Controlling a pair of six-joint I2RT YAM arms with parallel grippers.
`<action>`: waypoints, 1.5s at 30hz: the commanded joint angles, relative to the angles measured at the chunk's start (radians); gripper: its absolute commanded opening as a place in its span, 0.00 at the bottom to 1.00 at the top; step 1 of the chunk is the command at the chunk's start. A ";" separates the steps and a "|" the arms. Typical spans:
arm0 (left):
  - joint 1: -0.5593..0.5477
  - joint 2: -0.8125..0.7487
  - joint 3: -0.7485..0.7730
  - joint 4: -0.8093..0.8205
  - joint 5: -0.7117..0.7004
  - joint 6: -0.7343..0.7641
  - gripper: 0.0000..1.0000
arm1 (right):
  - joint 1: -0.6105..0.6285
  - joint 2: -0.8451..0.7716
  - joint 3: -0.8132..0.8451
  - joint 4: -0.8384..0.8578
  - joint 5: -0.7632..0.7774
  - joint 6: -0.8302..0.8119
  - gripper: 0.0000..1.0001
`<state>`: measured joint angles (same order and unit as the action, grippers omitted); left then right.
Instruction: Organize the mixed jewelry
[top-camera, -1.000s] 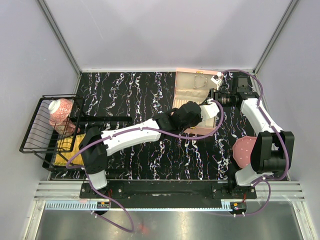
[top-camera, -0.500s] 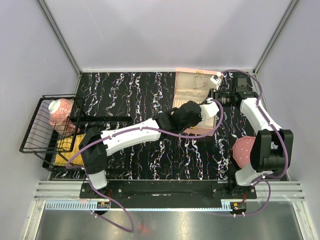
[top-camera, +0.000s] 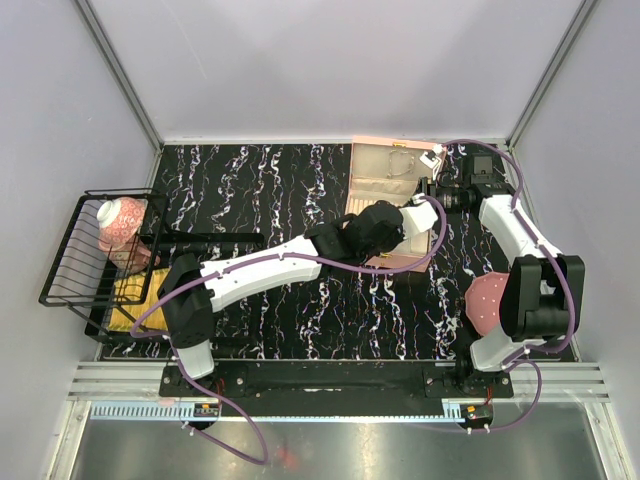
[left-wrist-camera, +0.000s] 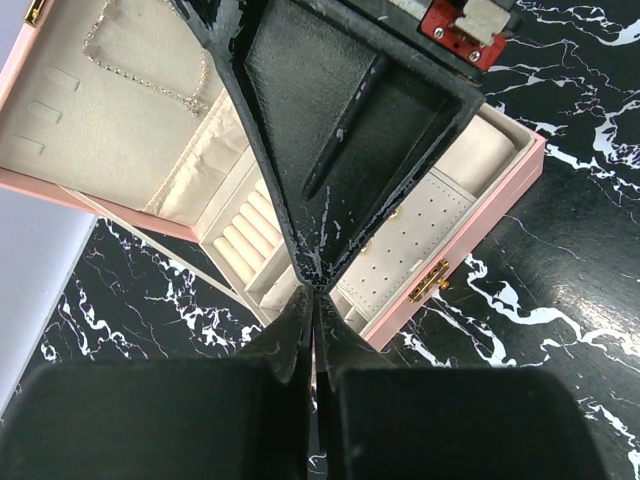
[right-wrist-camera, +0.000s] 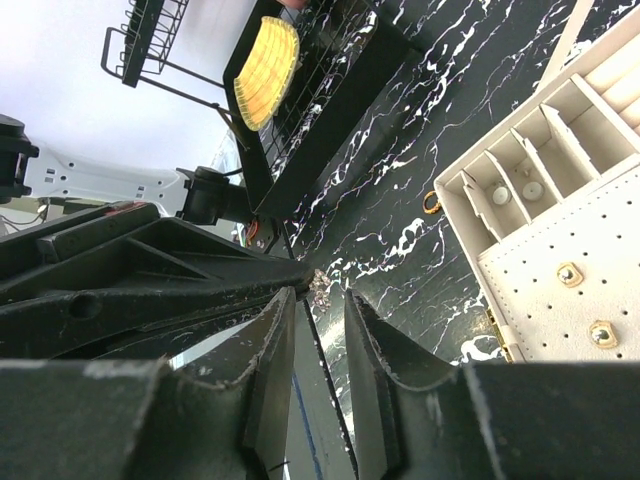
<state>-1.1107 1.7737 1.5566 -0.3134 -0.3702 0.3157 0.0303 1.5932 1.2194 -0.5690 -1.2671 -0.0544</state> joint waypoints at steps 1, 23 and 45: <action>-0.003 -0.020 0.060 0.062 0.031 -0.033 0.00 | 0.010 0.010 0.020 0.003 -0.092 -0.012 0.32; 0.023 -0.054 0.077 0.039 0.048 -0.084 0.00 | -0.015 0.025 0.011 0.004 -0.135 -0.010 0.33; 0.023 -0.060 0.072 0.020 0.068 -0.099 0.00 | -0.015 0.019 0.022 0.008 -0.100 -0.007 0.33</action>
<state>-1.0889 1.7557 1.5826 -0.3332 -0.3252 0.2348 0.0132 1.6157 1.2190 -0.5690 -1.3697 -0.0555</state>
